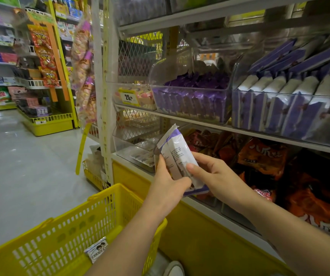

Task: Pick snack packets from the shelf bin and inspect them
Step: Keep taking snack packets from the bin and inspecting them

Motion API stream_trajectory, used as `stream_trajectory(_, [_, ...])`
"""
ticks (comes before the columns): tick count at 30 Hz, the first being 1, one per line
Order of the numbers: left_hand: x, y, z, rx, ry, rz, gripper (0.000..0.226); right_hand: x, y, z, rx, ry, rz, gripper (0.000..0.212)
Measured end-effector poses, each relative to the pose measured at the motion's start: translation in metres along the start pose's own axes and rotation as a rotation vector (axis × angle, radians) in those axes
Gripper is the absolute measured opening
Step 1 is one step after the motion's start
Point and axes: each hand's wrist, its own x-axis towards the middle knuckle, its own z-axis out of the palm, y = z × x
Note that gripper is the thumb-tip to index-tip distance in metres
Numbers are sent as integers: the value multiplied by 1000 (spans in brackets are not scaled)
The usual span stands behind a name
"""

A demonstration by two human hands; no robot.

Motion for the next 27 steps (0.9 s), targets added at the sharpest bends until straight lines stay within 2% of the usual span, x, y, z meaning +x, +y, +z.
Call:
stream_trajectory(3, [2,-2,-4,-97,28,-28,87,0,1,1,-27,2,-15,33])
stream_trajectory(7, [4,0,-10,-179,35,-60,39,-1,0,0,-78,-13,-37,34])
stream_trajectory(9, [5,1,-13,-181,51,-63,32,-1,-1,1,-69,-25,-36,34])
stream_trajectory(19, [5,-1,-20,-206,11,-135,45,-7,-5,1,-87,-77,12,31])
stream_trajectory(23, [2,9,-16,-374,-100,-195,62,-7,-4,0,-114,-9,8,33])
stream_trajectory(27, [-2,29,3,-450,-192,-132,84,-9,-16,-4,-122,57,-28,29])
